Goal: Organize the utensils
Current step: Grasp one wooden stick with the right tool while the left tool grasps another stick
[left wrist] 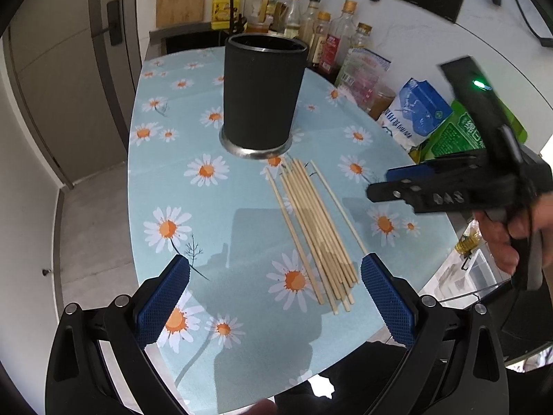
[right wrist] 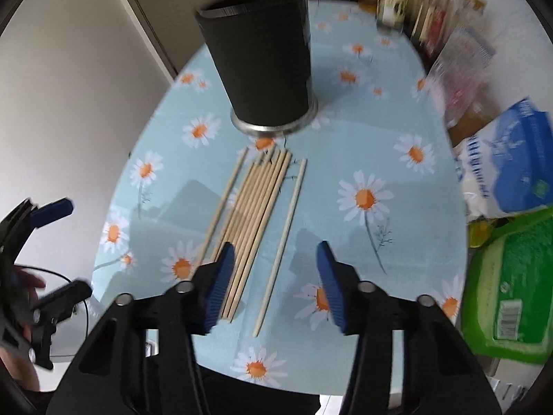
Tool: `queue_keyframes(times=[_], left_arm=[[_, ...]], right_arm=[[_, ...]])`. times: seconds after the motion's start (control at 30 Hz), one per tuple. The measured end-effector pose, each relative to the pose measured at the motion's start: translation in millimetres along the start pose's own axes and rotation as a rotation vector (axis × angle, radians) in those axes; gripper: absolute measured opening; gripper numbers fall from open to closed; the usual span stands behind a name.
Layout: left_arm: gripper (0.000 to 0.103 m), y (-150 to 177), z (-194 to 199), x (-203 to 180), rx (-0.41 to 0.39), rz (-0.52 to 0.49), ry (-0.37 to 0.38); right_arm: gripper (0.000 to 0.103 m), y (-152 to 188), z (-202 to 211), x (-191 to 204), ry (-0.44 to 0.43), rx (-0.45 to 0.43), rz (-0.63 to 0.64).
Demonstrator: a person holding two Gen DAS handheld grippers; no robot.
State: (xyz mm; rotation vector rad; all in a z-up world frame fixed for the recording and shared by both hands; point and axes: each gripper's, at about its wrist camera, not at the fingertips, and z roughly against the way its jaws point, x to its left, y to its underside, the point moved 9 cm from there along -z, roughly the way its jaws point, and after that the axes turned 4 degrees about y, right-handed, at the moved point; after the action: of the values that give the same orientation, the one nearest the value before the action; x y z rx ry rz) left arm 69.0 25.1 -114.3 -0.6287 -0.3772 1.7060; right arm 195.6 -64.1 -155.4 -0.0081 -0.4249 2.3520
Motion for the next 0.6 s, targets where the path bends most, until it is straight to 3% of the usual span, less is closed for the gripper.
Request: queue_keyframes(times=[0.13, 0.3, 0.5, 0.6], left_arm=[[0.096, 5, -7, 7, 0.026, 0.031, 0.011], [0.096, 7, -10, 12, 0.034, 0.03, 0.004], [0.096, 6, -11, 24, 0.033, 0.041, -0.034], [0.096, 4, -12, 27, 0.035, 0.05, -0.038]], right_arm=[[0.026, -13, -31, -6, -0.005, 0.133, -0.057], [0.024, -19, -58, -8, 0.019, 0.277, -0.089], [0.017, -24, -69, -12, 0.13, 0.344, -0.073], [0.017, -24, -73, -10, 0.145, 0.36, -0.074]])
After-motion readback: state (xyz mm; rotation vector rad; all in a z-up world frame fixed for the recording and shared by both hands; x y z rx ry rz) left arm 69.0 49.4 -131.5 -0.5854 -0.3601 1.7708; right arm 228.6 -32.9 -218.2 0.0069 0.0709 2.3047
